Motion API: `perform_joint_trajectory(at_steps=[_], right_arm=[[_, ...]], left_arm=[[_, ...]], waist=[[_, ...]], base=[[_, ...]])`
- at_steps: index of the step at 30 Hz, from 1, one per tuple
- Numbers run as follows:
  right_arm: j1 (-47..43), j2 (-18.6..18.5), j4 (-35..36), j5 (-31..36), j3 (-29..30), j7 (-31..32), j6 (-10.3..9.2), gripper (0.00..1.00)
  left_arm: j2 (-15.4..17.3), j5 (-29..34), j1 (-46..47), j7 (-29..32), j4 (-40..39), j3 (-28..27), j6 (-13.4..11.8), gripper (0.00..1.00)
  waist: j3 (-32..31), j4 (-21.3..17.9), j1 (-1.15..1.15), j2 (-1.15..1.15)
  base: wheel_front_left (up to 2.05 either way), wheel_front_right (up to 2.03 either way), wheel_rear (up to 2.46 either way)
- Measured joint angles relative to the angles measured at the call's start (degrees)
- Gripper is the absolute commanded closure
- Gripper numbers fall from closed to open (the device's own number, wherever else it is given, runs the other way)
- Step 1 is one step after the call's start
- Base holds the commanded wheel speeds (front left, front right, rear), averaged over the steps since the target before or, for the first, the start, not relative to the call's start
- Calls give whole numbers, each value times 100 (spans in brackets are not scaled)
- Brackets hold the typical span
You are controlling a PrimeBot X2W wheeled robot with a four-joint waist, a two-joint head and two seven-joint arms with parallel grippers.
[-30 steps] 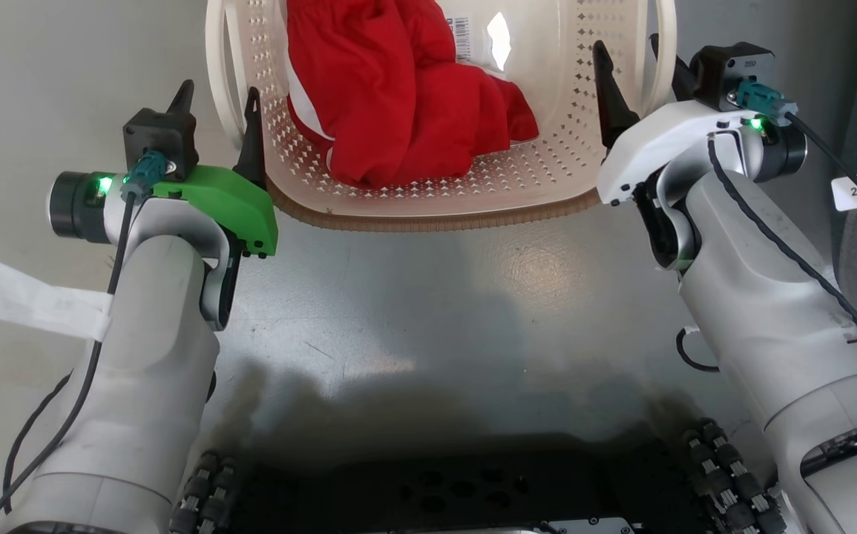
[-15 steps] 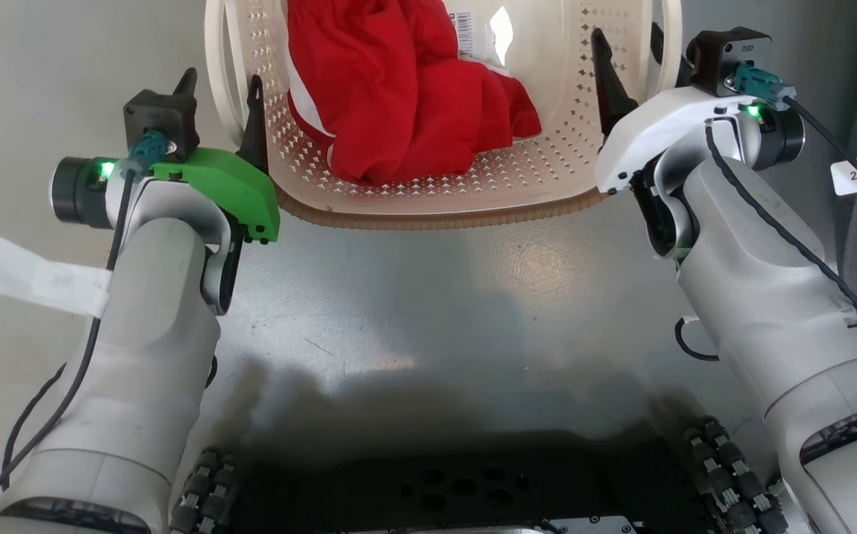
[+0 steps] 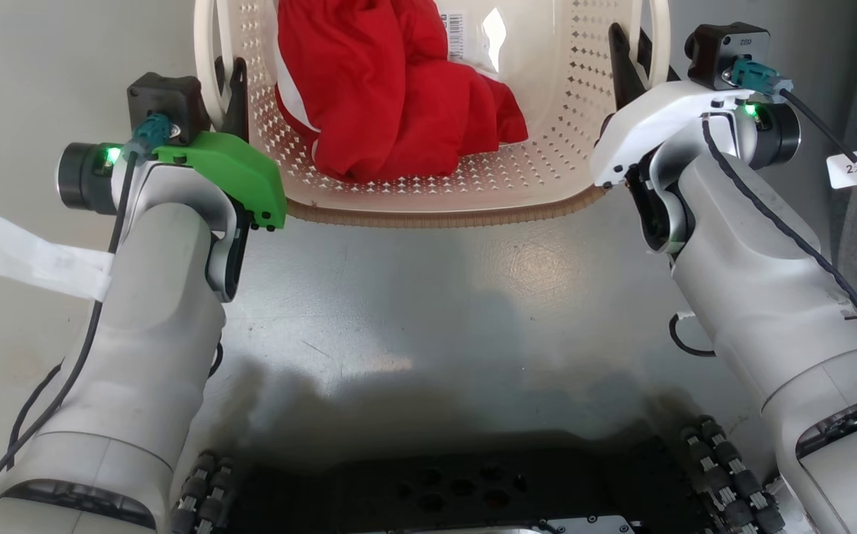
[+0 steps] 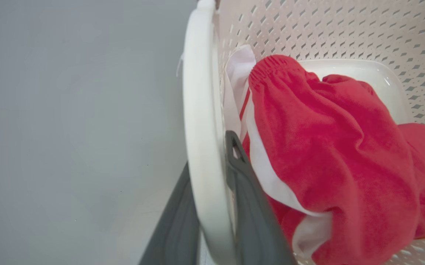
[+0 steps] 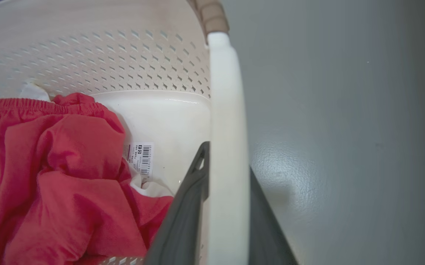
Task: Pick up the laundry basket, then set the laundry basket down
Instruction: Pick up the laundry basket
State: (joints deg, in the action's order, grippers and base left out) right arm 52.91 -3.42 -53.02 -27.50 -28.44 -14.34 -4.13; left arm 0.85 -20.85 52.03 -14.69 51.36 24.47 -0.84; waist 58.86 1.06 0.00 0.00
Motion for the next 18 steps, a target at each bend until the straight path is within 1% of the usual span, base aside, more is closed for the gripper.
perform_joint_trajectory(at_steps=[8, 18], right_arm=[[13, -1, -158, -94, -82, 0, -2, 100], [-26, 7, -276, -315, -197, 0, -2, 100]], left_arm=[[-31, -149, -2, 1, 175, 100, -38, 100], [-49, -360, -81, 2, 225, 118, -69, 100]], waist=[[-152, -9, 0, 0], [-571, -24, 0, 0]], base=[[0, 0, 0], [0, 0, 0]])
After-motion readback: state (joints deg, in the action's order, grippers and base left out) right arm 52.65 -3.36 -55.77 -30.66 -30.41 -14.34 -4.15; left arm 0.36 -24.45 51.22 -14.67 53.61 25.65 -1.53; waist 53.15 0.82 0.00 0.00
